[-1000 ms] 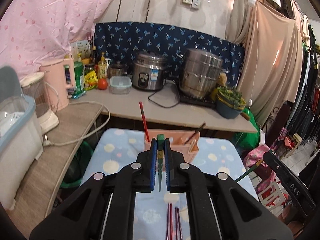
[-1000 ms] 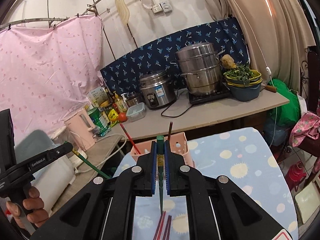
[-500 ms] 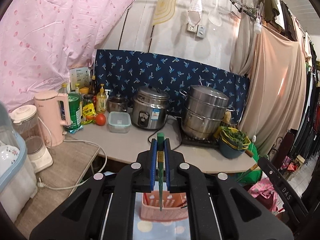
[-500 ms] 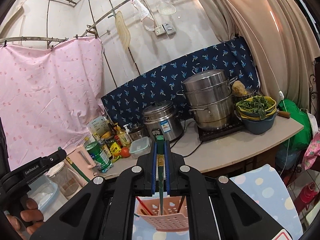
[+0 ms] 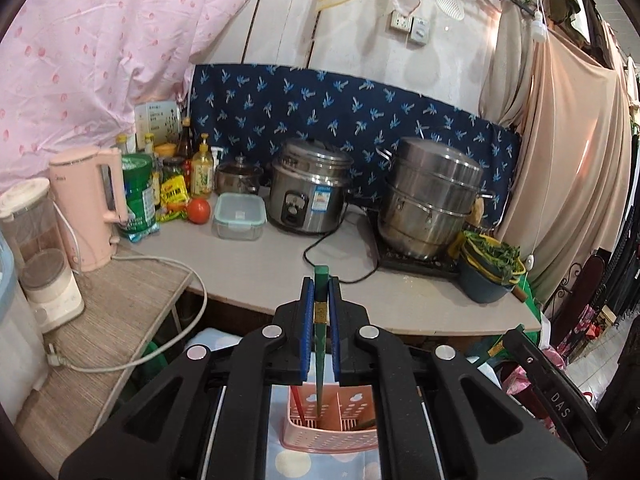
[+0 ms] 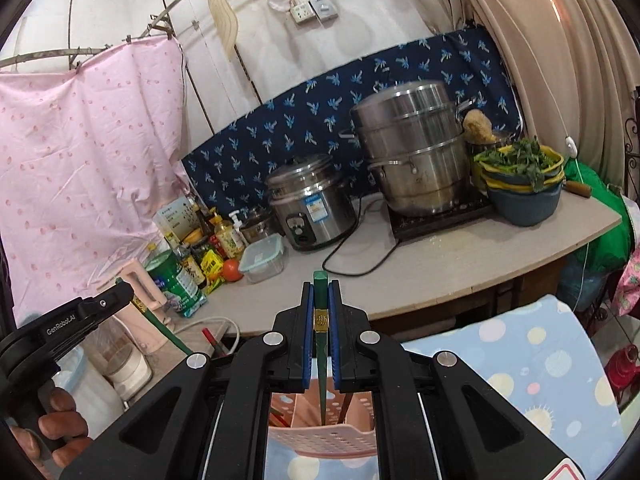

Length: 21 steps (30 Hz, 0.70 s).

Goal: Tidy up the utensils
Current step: 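Lift both green chopsticks and carry them over the pink basket, then lower the green chopsticks into the basket and open both tools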

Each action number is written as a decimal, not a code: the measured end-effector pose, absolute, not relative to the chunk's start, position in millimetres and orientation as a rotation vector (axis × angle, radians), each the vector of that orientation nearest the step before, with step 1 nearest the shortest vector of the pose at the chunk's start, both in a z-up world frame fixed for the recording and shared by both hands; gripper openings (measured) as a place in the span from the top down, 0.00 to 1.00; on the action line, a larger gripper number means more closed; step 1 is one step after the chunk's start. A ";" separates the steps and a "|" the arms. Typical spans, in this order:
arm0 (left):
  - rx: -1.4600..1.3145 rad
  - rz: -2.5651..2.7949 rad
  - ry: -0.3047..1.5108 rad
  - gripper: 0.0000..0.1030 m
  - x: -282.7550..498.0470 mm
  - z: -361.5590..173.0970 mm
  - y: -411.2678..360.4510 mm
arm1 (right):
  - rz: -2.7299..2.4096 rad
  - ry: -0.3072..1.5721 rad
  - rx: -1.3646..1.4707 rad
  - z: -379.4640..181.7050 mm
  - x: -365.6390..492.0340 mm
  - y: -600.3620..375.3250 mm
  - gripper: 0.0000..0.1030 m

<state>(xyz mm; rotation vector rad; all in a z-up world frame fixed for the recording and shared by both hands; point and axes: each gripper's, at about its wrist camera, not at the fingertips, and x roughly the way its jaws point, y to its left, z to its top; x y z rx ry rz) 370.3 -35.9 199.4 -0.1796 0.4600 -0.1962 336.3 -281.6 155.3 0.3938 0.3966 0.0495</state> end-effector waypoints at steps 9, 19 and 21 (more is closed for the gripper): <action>-0.184 -0.215 0.527 0.92 374.2 175.9 -37.6 | 0.053 0.461 0.388 132.1 340.2 -276.7 0.90; -0.173 -0.205 0.542 0.65 353.6 174.2 -37.7 | 0.047 0.446 0.369 142.0 312.3 -277.7 0.89; -0.163 -0.203 0.542 0.64 344.8 174.8 -37.6 | 0.057 0.449 0.364 144.0 302.6 -276.3 0.89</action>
